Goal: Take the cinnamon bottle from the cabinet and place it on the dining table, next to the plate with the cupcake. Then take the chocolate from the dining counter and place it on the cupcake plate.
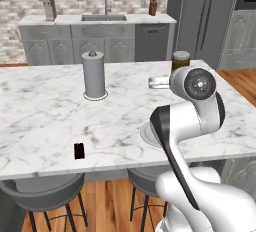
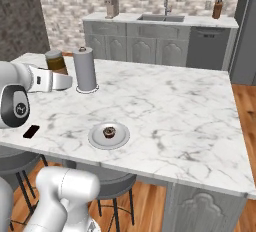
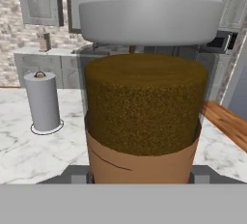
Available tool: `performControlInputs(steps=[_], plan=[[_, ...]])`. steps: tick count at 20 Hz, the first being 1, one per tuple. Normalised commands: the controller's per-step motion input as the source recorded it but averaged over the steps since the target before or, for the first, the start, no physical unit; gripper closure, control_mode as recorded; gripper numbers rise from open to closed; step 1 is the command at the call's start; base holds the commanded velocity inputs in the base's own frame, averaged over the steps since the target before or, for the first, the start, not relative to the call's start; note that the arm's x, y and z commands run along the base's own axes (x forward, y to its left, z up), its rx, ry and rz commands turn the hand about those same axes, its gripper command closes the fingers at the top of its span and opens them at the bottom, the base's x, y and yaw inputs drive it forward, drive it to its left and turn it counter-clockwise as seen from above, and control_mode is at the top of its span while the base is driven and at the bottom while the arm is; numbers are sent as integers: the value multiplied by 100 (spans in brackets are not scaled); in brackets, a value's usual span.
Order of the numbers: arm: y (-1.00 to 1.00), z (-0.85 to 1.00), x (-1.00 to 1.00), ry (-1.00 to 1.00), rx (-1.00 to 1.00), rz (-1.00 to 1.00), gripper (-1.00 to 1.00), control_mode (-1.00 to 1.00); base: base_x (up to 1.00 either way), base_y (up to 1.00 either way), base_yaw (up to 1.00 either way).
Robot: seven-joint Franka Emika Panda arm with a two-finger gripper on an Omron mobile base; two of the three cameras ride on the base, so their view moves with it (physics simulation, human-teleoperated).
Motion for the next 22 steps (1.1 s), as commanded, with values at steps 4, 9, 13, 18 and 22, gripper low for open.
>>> performControlInputs(steps=[4, 9, 13, 18, 22], plan=[[0, 0, 0, 0, 0, 0, 100, 100, 0, 0, 0], [0, 0, 0, 0, 0, 0, 100, 100, 0, 0, 0], [-12, 0, 2, 5, 0, 5, 100, -100, 0, 0, 0], [-32, 0, 1, 20, 0, 29, 100, -100, 0, 0, 0], [-44, -3, -2, 15, 0, 42, 100, -100, 0, 0, 0]])
